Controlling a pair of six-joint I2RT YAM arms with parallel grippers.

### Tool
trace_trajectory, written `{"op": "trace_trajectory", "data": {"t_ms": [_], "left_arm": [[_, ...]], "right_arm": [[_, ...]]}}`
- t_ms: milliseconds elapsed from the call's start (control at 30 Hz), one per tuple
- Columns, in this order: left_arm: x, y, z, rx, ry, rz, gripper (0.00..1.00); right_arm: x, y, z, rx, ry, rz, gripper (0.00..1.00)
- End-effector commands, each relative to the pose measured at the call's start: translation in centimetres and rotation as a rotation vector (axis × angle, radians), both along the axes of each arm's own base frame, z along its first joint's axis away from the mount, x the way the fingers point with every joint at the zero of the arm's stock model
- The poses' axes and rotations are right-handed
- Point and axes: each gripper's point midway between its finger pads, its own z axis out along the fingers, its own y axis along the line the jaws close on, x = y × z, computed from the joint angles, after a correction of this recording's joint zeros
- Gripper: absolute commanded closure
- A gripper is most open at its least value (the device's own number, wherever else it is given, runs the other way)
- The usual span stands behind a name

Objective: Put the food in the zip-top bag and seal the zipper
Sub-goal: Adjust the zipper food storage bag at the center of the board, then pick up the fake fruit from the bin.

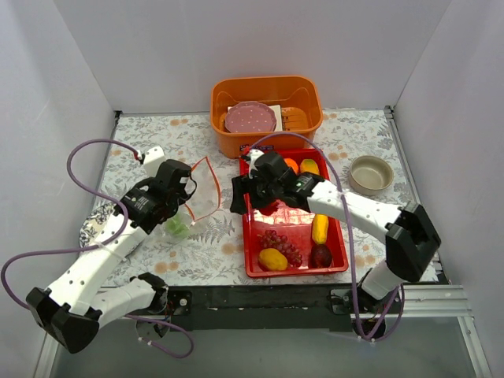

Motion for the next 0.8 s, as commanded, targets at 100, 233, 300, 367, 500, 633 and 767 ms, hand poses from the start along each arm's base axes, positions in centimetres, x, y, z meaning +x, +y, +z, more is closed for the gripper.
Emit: {"op": "trace_trajectory", "data": {"t_ms": [100, 233, 300, 367, 500, 633, 767], "left_arm": [[-0.1, -2.7, -2.9, -0.086, 0.042, -0.120, 1.00], [-0.2, -3.9, -3.6, -0.130, 0.041, -0.169, 1.00], [-0.3, -4.3, -3.8, -0.141, 0.047, -0.194, 1.00], [-0.3, -4.5, -3.8, -0.146, 0.047, -0.203, 1.00], [-0.4, -4.7, -4.0, -0.153, 0.050, -0.217, 1.00], [-0.4, -4.9, -4.0, -0.161, 0.049, -0.223, 1.00], [-0.4, -5.0, -3.9, -0.168, 0.047, -0.223, 1.00]], "right_arm": [[-1.0, -6.3, 1.4, -0.031, -0.082, -0.054, 0.11], [-3.3, -11.0, -3.4, -0.235, -0.011, -0.036, 0.10], [-4.2, -12.8, -4.9, -0.296, 0.008, -0.031, 0.10], [-5.1, -14.0, -6.1, -0.323, 0.010, 0.015, 0.10], [-5.8, -14.3, -6.9, -0.307, 0.020, 0.079, 0.10], [-5.5, -14.4, -7.9, -0.323, 0.012, 0.096, 0.11], [-6.3, -13.7, -9.3, -0.326, 0.073, 0.164, 0.12]]}}
